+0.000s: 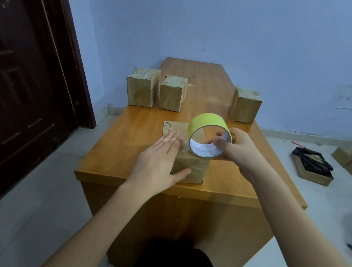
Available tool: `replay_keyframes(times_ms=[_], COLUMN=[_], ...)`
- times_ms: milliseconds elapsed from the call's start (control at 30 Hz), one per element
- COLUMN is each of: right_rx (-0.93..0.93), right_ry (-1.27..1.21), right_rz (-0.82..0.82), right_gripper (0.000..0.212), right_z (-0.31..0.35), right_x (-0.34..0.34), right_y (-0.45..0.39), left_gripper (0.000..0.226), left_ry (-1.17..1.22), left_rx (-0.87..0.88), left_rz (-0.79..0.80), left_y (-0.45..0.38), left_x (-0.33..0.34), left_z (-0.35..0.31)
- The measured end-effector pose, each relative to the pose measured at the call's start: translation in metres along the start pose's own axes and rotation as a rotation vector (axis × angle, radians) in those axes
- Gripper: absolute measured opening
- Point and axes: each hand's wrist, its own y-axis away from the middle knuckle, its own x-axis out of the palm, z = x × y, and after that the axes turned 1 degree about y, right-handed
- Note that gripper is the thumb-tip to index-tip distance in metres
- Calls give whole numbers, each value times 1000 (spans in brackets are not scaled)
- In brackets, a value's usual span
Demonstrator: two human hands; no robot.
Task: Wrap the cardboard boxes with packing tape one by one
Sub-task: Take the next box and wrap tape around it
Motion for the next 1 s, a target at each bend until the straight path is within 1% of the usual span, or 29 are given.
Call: replay_keyframes(times_ms=[100,200,233,300,367,433,500,567,633,733,867,967,1000], right_rx=[-38,-1,19,75,111,115,89,75,80,112,189,202,196], right_ry=[106,129,89,-83,-221,-272,-202,-178,-251,-350,-632,-666,-661], right_rz=[45,60,66,78,50,8,8,28,19,0,-119,-195,-201], right_gripper=[6,3,10,25,29,29,26,14,7,6,4,13,11], right_z=[-1,3,3,-1,-7,-12,-15,-18,-19,-23,-38,-44,-43], right_x=[6,-1,-6,-15,-16,-13,-7,-1,0,-4,2,7,7], right_y=[0,-3,-4,-5,-3,-1,1,2,1,0,5,5,4], left_gripper=[85,84,83,84,88,91,92,92,91,88,87,86,85], left_ry=[13,1,-6,-7,9,18,17,18,8,-12,-19,-19,-21], left_rx=[0,18,29,49,52,49,40,31,39,58,64,69,67], left_rz=[0,-6,-7,1,6,12,19,17,14,28,45,45,49], left_y=[1,2,2,2,2,1,1,2,2,3,3,3,3], left_x=[1,0,0,-1,0,1,1,0,-1,-5,-7,-8,-8], left_z=[1,2,3,3,4,3,2,1,0,-1,-1,-1,-1])
